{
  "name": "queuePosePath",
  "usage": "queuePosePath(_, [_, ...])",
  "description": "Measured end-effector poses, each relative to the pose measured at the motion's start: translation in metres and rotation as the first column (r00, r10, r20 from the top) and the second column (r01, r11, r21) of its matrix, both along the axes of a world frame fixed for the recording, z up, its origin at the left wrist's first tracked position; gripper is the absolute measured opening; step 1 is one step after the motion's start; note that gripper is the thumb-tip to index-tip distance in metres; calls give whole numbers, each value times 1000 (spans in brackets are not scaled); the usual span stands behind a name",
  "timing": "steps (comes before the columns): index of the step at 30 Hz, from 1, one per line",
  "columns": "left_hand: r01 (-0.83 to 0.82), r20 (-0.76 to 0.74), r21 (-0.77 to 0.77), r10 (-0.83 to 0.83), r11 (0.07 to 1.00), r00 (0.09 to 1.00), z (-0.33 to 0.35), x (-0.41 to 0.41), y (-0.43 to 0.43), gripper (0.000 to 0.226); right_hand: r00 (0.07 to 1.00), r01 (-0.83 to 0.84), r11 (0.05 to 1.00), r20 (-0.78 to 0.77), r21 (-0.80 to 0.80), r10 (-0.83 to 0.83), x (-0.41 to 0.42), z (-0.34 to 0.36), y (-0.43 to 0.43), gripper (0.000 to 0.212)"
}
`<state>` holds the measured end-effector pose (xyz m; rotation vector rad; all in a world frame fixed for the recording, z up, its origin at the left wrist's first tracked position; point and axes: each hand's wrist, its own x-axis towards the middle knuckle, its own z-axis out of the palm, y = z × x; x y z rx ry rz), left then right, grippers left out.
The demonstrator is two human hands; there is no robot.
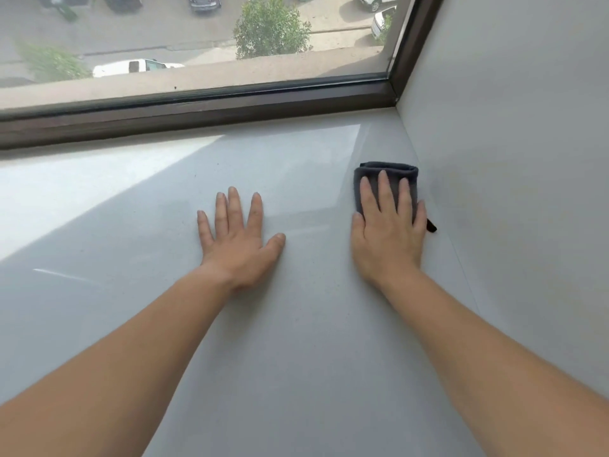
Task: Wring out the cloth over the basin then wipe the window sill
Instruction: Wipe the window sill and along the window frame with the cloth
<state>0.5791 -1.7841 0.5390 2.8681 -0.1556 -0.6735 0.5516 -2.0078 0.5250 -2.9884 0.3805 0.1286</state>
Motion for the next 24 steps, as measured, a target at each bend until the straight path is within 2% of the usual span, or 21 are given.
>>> queuePosePath(3, [-3,15,-2,3,1000,1000,1,-1,0,78,979,-204,979,24,19,203,-30,0,31,61])
queuePosePath(5, [-7,37,-1,7,1000,999,0,-3,-1,78,960,-278,959,-3,48,279,-29,1,25,60])
queuePosePath(7, [-11,44,-1,11,1000,999,-1,-2,-1,78,974,-225,974,-6,37,226,3,0,4,60])
queuePosePath(10, [-9,71,15,8,1000,997,-1,-4,-3,79,999,-33,999,-13,18,33,65,1,-28,59])
queuePosePath(13, [-9,101,33,6,999,995,-4,-5,-3,79,998,58,998,-3,21,-58,110,2,-18,59])
queuePosePath(14, [-13,106,37,9,999,994,-5,-5,-2,80,999,33,999,-1,19,-33,116,2,-6,59])
queuePosePath(18, [-19,110,50,13,999,994,-6,-4,-1,81,967,-254,967,-8,17,254,114,2,19,58])
queuePosePath(24, [-17,110,46,12,999,994,-7,-3,0,79,983,-179,984,-36,5,179,140,3,-8,60])
